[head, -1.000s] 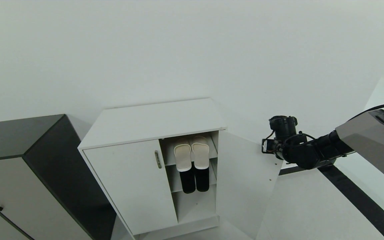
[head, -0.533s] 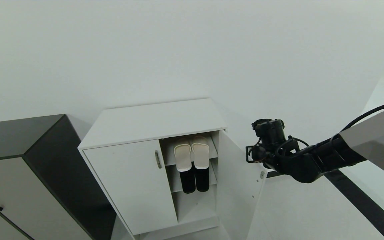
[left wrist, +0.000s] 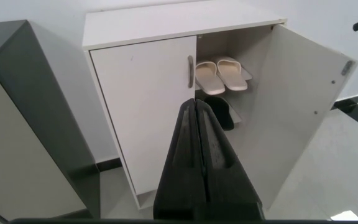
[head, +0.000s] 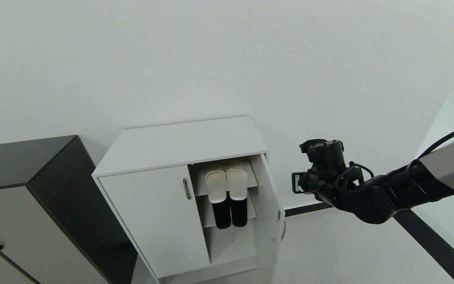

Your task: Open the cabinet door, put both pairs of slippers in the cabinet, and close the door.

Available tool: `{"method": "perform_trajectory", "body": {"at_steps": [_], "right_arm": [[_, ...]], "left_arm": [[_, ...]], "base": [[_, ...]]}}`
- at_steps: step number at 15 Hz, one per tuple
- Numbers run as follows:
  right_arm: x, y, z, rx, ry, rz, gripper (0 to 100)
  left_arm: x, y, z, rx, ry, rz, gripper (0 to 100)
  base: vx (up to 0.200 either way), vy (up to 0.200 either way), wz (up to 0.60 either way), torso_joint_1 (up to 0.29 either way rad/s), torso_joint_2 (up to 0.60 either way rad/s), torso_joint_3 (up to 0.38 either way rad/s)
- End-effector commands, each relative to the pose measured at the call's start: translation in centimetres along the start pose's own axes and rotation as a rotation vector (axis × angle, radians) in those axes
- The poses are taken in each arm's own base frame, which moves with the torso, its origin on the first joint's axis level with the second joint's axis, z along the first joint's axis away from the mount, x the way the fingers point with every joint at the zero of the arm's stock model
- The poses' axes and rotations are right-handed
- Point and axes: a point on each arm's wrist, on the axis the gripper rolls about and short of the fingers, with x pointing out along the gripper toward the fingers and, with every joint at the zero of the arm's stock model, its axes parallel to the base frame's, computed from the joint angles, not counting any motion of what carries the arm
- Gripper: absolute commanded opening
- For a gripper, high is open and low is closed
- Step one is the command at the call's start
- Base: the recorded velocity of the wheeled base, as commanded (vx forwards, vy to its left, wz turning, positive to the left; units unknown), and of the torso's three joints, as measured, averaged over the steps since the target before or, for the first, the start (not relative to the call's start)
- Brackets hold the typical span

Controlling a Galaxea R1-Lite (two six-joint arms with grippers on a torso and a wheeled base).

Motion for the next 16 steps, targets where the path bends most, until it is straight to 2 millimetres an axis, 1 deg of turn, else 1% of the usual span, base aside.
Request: {"method": "perform_trajectory", "body": {"at_steps": [1, 7, 13, 16], "right_arm": [[-0.28, 0.11, 0.10, 0.000, -0.004, 0.006, 0], [-0.47, 0.37, -0.19, -0.007, 0.003, 0.011, 0], [-0.51, 0.37, -0.41, -0.010, 0.005, 0.012, 0], [-0.48, 0.29, -0.20, -0.005, -0.024, 0.012, 0]], "left_arm": [[0.01, 0.00, 0.00, -0.001, 0.001, 0.000, 0], [0.01, 0.00, 0.00, 0.001, 0.001, 0.000, 0], [0.01, 0.00, 0.00, 0.001, 0.001, -0.001, 0], [0.01, 0.00, 0.00, 0.001, 0.001, -0.001, 0]], "base": [[0.000, 0.000, 0.00, 0.000, 0.00, 0.000], [0.000, 0.000, 0.00, 0.000, 0.00, 0.000], [0.000, 0.000, 0.60, 0.002, 0.00, 0.002], [0.000, 0.000, 0.00, 0.000, 0.00, 0.000]]}}
